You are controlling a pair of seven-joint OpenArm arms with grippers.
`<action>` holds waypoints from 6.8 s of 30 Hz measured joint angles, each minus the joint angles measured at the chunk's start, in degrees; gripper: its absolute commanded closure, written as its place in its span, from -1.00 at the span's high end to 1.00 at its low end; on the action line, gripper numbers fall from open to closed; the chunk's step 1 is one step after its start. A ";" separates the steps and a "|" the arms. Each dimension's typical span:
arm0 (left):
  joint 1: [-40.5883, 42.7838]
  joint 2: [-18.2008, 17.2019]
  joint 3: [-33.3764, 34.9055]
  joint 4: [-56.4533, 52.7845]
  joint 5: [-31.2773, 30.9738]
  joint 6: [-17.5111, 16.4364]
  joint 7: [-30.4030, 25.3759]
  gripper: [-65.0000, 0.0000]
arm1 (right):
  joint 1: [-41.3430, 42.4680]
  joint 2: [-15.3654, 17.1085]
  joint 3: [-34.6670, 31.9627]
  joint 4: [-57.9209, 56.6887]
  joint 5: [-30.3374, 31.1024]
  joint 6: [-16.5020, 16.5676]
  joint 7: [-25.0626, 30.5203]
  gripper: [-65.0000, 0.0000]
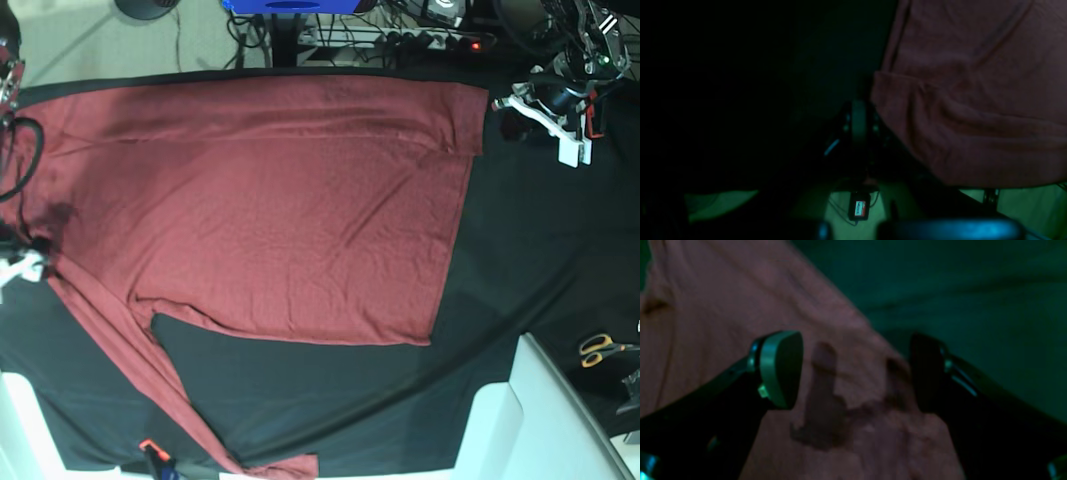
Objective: Fold the T-shirt properly
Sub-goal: 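Grasp the shirt's shoulder fabric with the right gripper, then move the left gripper down to the shirt's side edge and grasp it, then pull the held side edge toward the hem with the left gripper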
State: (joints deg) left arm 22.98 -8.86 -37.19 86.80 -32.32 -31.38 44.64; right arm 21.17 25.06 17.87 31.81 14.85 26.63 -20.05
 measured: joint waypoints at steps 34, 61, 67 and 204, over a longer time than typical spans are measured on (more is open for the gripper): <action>-0.44 0.13 0.20 -0.20 -0.04 -0.02 0.02 -1.00 | -7.10 -0.72 5.70 5.51 -2.51 -0.26 3.85 -1.00; -0.46 0.13 0.52 -0.20 -0.02 -0.02 0.00 -1.00 | -14.69 -1.79 12.52 15.45 -2.89 -0.07 -4.17 -0.83; -0.61 0.13 0.52 -0.20 -0.02 -0.02 0.00 -1.00 | -14.40 -1.99 12.37 18.03 -2.95 -0.22 -6.32 -0.16; -43.25 -4.39 18.58 -41.20 -0.24 14.91 -2.95 0.16 | 1.14 -2.01 0.59 -4.52 -12.11 -0.48 3.89 -1.00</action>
State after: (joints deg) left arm -20.27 -13.26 -18.61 45.60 -32.56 -16.47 41.69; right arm 22.31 23.05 18.46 27.29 2.74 26.15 -16.16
